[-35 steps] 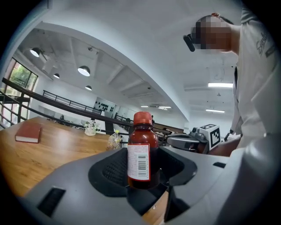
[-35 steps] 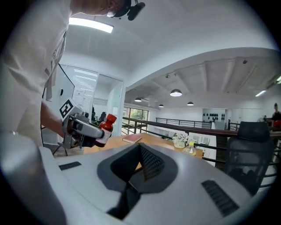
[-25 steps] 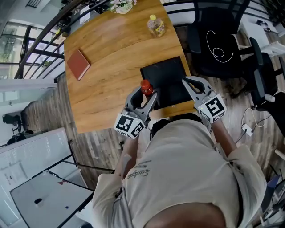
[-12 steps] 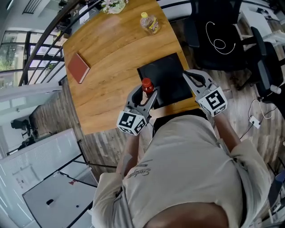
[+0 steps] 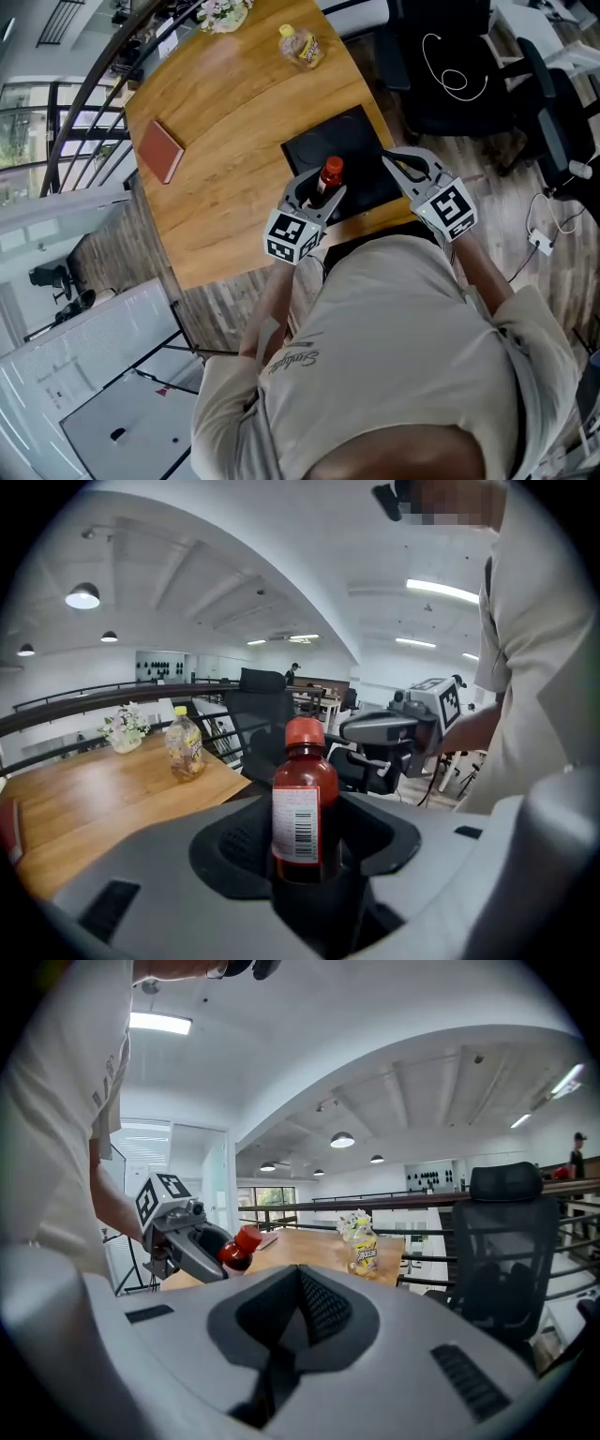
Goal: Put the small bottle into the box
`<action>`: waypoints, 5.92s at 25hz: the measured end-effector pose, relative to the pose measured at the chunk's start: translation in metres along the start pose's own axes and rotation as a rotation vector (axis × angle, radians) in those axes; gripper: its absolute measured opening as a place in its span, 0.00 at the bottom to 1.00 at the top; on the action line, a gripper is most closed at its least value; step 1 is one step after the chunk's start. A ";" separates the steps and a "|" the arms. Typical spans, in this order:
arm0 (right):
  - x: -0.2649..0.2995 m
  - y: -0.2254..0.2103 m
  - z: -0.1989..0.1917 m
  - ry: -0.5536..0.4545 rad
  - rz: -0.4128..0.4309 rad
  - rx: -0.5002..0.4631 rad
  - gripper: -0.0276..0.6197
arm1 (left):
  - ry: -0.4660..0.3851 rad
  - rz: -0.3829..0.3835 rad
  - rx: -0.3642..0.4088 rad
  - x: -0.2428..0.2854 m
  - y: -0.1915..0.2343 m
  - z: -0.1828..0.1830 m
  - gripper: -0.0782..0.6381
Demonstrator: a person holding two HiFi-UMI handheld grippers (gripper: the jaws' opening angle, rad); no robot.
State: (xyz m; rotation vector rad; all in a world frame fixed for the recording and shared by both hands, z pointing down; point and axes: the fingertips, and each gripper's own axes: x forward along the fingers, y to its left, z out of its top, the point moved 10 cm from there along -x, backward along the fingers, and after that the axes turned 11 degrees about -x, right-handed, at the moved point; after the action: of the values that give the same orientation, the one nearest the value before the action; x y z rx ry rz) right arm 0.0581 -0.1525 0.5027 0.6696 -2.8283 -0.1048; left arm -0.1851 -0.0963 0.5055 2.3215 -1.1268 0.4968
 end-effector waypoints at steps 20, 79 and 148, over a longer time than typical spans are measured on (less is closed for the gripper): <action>0.002 -0.008 -0.005 0.016 -0.037 0.029 0.03 | 0.481 -0.075 0.192 0.066 0.007 -0.058 0.42; -0.006 0.025 -0.031 0.052 0.023 0.097 0.03 | 0.792 -0.099 0.276 0.092 -0.002 -0.093 0.43; 0.066 0.051 0.177 -0.209 0.032 -0.264 0.03 | -0.499 0.265 0.021 -0.187 0.023 0.098 0.16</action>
State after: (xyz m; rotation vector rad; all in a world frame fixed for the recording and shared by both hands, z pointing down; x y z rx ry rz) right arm -0.0637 -0.1342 0.3506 0.5835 -2.9420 -0.5621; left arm -0.3040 -0.0504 0.3356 2.3930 -1.6782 0.0082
